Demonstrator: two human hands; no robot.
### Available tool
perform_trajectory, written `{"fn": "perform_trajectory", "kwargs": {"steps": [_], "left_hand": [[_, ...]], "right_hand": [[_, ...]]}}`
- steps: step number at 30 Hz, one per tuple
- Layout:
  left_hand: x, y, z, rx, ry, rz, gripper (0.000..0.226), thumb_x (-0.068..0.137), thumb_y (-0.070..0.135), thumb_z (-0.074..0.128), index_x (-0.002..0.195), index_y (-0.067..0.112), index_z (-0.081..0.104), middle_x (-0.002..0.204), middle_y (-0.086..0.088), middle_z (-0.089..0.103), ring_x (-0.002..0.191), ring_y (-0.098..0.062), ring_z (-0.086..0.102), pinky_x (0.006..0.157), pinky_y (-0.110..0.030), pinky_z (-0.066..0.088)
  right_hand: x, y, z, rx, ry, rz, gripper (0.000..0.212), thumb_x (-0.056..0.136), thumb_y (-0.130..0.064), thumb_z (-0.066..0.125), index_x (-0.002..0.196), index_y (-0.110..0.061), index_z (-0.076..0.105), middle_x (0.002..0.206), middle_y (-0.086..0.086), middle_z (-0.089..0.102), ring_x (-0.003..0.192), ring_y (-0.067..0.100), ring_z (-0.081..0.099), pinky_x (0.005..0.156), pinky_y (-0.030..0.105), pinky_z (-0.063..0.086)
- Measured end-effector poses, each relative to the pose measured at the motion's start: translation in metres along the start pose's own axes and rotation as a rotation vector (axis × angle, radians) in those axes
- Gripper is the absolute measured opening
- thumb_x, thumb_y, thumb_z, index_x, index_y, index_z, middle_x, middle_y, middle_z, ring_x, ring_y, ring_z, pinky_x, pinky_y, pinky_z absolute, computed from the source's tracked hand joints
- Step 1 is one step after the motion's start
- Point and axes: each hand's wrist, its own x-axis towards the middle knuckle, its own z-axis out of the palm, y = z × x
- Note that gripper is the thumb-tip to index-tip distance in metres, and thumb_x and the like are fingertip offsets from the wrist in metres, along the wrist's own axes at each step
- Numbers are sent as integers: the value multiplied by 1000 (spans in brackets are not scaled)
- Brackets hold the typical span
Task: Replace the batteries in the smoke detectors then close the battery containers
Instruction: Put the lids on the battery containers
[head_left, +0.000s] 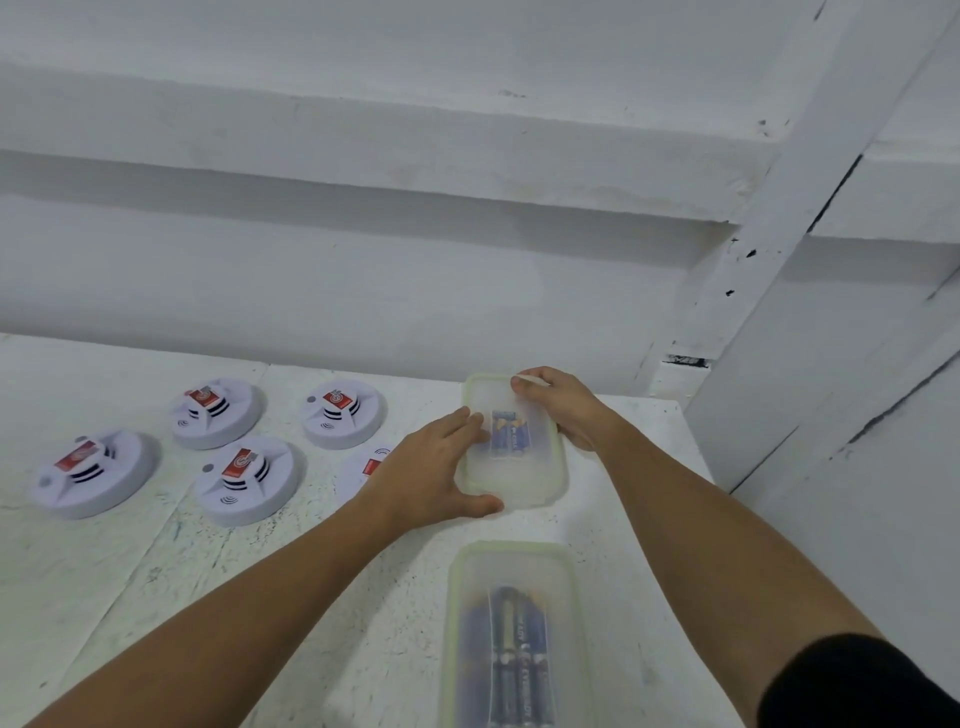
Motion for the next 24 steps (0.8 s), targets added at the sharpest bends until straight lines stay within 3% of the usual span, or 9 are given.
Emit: {"fn": "perform_trajectory", "kwargs": {"steps": [3,7,12,19,24], "left_hand": [[0,-8,7,-21,57,19,94,62,71,59,134,10,50,140,2,50,138,-15,34,109,-31,32],[0,-17,17,-59,113,55,78,62,66,60,113,8,66,129,-4,60,127,-22,50,97,-37,47],[2,-21,23,-87,147,85,73,60,64,65,107,9,68,125,-3,63,124,-20,52,95,-37,49],[6,-23,21,-85,207,106,79,54,69,64,106,10,68,124,-2,63,120,-14,49,96,-26,40],[6,-21,4,-95,18,69,101,45,76,67,126,17,58,140,10,46,132,-5,32,101,-11,19]], "right_hand": [[5,7,0,46,8,-21,26,84,-40,68,100,-21,65,110,6,67,106,26,63,99,49,48],[12,13,3,102,15,-48,18,88,-33,65,97,-18,65,108,7,67,104,26,63,98,43,49],[20,20,2,98,12,-59,21,87,-37,65,92,-16,67,102,9,69,99,28,65,97,46,50],[19,24,4,182,-2,-44,24,88,-36,64,96,-14,65,103,8,67,102,28,63,99,47,48],[7,17,4,271,-16,17,27,84,-35,69,96,-11,66,100,6,70,98,25,66,98,45,49]]}}
